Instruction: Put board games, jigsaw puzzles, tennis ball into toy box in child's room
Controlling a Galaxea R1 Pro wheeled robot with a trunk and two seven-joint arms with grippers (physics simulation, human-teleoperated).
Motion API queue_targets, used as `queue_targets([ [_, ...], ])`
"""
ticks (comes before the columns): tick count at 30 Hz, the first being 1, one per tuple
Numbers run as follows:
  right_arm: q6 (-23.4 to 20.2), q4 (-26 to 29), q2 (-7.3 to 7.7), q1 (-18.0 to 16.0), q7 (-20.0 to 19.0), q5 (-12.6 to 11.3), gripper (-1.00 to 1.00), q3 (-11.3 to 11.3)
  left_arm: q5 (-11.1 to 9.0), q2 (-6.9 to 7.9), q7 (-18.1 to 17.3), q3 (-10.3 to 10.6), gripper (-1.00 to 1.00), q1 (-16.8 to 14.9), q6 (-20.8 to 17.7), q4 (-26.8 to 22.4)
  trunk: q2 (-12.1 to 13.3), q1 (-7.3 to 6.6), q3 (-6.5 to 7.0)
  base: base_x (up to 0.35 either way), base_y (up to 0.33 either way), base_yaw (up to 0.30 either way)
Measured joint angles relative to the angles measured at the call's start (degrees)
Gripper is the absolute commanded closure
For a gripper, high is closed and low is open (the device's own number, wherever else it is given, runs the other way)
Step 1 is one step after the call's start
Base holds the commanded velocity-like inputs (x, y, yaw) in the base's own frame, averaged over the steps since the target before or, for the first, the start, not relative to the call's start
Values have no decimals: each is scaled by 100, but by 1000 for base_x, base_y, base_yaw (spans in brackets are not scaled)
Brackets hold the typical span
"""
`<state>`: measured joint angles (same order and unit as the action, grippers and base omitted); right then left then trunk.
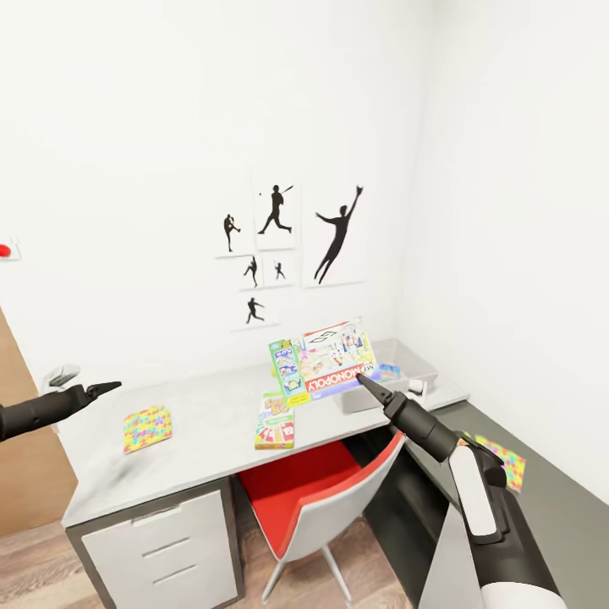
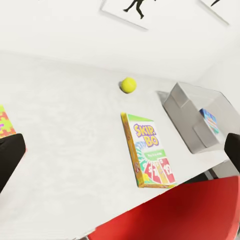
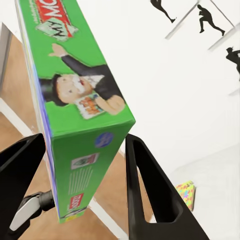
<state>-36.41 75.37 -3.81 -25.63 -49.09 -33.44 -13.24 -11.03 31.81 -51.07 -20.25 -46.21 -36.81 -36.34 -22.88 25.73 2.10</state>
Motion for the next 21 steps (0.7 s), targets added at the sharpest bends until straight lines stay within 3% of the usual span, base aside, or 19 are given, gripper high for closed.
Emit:
queue_targets([
  [13, -1, 3, 0, -1, 0, -10, 100, 0, 0, 0, 1, -3, -100, 1, 0, 1, 0, 0, 1, 173, 0, -13],
  [21, -1, -10, 0, 1, 0, -10, 100, -1, 0, -1, 1, -6, -100, -1, 0, 3, 0, 1, 19, 213, 1, -205],
])
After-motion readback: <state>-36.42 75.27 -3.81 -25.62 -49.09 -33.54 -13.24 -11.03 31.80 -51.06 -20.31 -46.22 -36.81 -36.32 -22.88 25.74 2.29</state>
